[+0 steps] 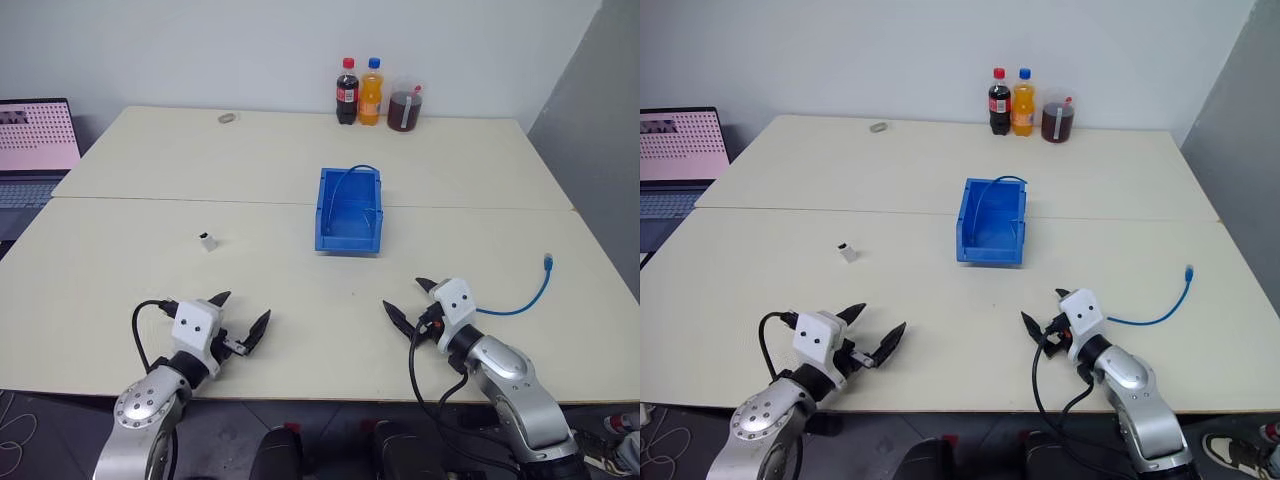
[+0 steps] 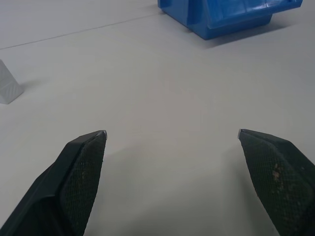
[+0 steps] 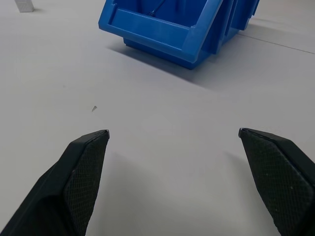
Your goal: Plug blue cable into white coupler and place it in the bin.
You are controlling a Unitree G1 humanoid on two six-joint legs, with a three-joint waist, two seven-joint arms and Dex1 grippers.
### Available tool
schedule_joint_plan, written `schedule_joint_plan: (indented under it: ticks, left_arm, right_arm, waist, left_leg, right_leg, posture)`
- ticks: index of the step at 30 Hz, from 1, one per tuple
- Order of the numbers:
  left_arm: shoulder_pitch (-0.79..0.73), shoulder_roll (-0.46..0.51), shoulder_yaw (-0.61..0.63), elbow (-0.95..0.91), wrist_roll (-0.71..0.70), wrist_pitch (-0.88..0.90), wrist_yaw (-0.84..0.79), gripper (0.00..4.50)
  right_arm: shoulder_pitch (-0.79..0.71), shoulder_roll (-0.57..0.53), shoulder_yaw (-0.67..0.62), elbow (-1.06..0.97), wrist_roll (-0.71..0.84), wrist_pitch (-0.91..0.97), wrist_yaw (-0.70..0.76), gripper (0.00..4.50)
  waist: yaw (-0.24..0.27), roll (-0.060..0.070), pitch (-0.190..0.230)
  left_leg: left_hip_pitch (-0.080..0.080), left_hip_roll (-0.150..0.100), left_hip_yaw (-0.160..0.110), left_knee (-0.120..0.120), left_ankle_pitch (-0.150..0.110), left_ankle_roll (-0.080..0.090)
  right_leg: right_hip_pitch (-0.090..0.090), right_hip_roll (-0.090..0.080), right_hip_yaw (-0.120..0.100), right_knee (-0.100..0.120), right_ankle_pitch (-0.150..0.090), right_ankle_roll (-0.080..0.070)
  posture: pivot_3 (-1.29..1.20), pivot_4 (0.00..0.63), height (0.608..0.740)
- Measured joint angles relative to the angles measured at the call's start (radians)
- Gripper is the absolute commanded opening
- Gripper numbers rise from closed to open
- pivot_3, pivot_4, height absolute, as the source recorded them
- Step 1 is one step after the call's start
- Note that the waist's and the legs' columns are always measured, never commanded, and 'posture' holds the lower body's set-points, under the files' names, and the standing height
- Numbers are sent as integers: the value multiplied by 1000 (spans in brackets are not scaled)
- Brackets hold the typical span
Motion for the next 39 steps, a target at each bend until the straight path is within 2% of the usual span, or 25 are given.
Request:
schedule_joint_plan:
  ticks: [6, 10, 16, 19, 23, 28, 35, 38, 39]
  left_arm:
    - [-48, 75, -8, -23, -93, 49, -135, 4500]
    - [-195, 179, -61, -33, -166, 129, -287, 4500]
    - [-412, 244, -157, 17, -213, 206, -473, 4500]
    - [-543, 249, -232, 77, -213, 233, -580, 4500]
    - [-627, 251, -291, 133, -208, 246, -672, 4500]
    - [-670, 239, -323, 177, -187, 240, -729, 4500]
    - [-708, 193, -360, 202, -154, 205, -752, 4500]
    - [-708, 191, -360, 205, -146, 200, -752, 4500]
    - [-708, 188, -360, 205, -142, 198, -752, 4500]
  right_arm:
    - [5, 1, -5, -6, -5, -4, -20, 4489]
    - [57, 21, -56, -71, -20, -9, -89, 4489]
    - [123, 49, -161, -177, -71, 8, -223, 4489]
    - [119, 64, -277, -225, -86, 129, -321, 4489]
    - [74, 90, -405, -234, -75, 316, -413, 4489]
    - [-37, 73, -487, -164, -53, 453, -434, 4489]
    - [-217, -34, -558, 195, 3, 465, -389, 4489]
    - [-250, -52, -565, 260, 8, 438, -380, 4032]
    - [-270, -66, -570, 296, 9, 430, -377, 3739]
  waist:
    - [0, 0, 0]
    - [14, 0, 0]
    - [20, 0, 0]
    - [22, 0, 0]
    - [14, 1, 0]
    - [9, 2, -1]
    - [9, 2, -1]
    - [7, 3, -1]
    - [6, 3, -1]
  left_leg:
    - [0, 0, 0, 0, 0, 0]
    - [0, 0, -1, 0, 0, 0]
    - [0, 0, 0, 0, 0, 0]
    - [0, -1, 0, 1, 0, 0]
    - [0, 0, 0, 0, 0, 0]
    - [0, 0, 0, 0, 0, 0]
    - [-1, -1, 1, 0, 0, 0]
    - [-1, -1, 0, 0, 0, 0]
    - [-1, -1, 0, 0, 0, 0]
  right_leg:
    - [0, 0, 0, 0, 0, 0]
    - [0, 0, -1, 0, 0, 0]
    - [0, 1, -1, 0, 0, 0]
    - [0, 1, -1, 0, 0, 0]
    - [0, 1, 0, 1, 0, 0]
    - [0, 1, 0, 1, 0, -1]
    - [0, 1, 1, 1, 0, -1]
    - [0, 2, 1, 1, 0, -1]
    - [0, 2, 1, 1, 0, -1]
  posture:
    - [0, 150, 740]
    - [0, 150, 740]
    - [0, 150, 740]
    - [0, 150, 740]
    - [0, 150, 740]
    - [0, 150, 740]
    - [0, 150, 740]
    - [0, 150, 740]
    - [0, 150, 740]
